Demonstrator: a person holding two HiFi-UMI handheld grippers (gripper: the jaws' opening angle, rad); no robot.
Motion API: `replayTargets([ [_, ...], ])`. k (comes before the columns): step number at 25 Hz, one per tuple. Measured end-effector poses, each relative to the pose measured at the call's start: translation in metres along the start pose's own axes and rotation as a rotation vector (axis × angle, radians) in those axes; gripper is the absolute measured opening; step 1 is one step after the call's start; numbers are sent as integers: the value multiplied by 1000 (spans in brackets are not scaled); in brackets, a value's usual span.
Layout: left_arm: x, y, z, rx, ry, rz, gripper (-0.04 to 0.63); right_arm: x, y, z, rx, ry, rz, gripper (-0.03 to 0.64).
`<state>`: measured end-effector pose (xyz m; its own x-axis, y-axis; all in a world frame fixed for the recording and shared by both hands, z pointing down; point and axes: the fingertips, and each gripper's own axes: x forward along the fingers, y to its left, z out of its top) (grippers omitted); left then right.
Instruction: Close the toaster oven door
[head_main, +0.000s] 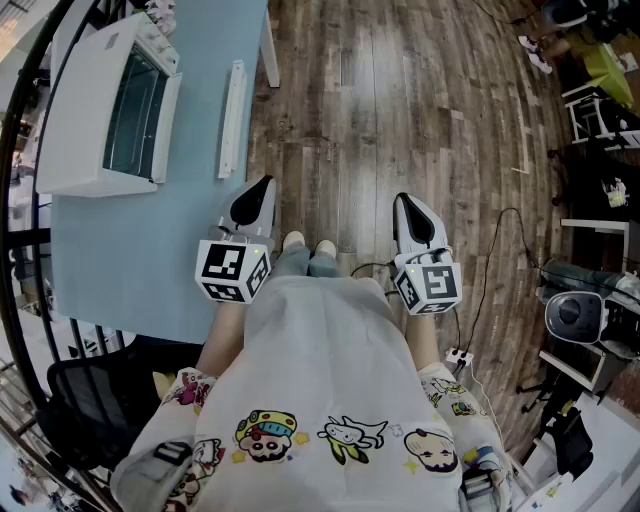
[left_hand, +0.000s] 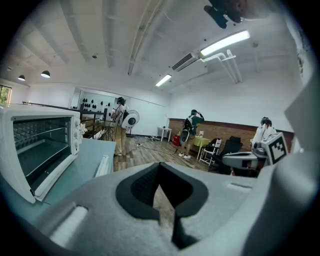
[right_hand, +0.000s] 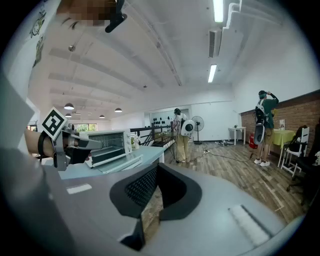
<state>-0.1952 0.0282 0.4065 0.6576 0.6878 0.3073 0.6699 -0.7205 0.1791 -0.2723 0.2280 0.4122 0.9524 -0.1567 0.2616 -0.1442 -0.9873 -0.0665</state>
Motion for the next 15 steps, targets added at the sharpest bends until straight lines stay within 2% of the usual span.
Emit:
replayTargets([
  [6, -2, -7, 6, 29, -19, 26, 0, -5, -11, -2, 35, -11, -9, 9],
  [15, 1, -22, -2, 8, -24, 52, 3, -20, -35, -10, 70, -2, -13, 9],
])
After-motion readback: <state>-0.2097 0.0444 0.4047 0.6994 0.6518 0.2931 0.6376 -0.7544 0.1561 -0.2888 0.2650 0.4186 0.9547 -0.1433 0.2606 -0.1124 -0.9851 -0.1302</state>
